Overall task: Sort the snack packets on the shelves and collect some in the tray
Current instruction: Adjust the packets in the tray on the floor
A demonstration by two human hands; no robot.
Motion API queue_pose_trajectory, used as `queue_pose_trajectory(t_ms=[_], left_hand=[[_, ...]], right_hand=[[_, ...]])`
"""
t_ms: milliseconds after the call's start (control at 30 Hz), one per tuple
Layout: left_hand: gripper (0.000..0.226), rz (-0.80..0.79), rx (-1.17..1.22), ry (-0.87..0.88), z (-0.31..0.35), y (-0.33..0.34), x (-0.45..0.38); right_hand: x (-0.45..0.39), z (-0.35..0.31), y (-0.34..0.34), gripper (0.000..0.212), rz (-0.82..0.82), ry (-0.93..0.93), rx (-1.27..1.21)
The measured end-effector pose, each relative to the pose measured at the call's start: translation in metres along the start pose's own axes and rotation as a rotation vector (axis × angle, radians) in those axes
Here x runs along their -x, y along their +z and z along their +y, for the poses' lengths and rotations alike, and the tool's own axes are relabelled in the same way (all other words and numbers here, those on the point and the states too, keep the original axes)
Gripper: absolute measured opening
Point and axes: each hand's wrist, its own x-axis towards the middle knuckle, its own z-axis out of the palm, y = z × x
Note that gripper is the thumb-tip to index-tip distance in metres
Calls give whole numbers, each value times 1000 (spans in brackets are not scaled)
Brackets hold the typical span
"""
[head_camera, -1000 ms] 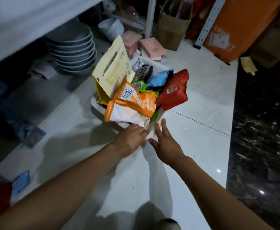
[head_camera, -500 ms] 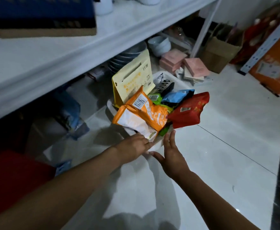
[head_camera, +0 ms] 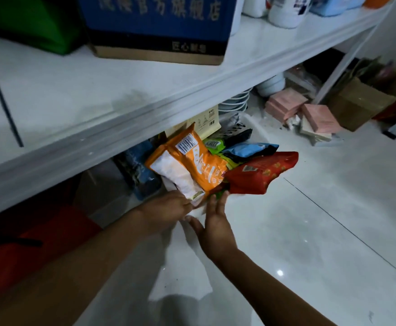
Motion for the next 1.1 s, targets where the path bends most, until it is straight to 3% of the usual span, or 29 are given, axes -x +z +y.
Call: queue_pose_trajectory(t_ms=[133, 233, 367, 467, 600, 667, 767, 900, 1100], left_hand=[[39, 85, 24, 6, -2, -23, 19], [37, 50, 170, -78, -9, -24, 37], [58, 13, 300, -199, -20, -19, 53], [55, -41, 274, -240, -26, -15, 62], [50, -180, 45, -281, -28, -6, 70], [47, -130, -152, -210, -17, -9, 68], [51, 67, -343, -101, 10, -4, 67], [55, 4, -327, -149, 37, -1, 69], [67, -74, -155, -491, 54, 1, 53]], right_hand=[[1, -18, 18, 91, -11, -64, -39], [3, -30, 27, 86, -15, -102, -131], [-2, -42, 43, 80, -4, -147, -227], [-10, -50, 54, 84, -18, -155, -260], [-7, -43, 52, 71, -69, -180, -61], [2, -30, 43, 62, -9, -213, 66], [12, -1, 34, 66, 110, -247, 277], [19, 13, 33, 73, 123, -294, 444], [1, 16, 36, 72, 86, -430, 355]])
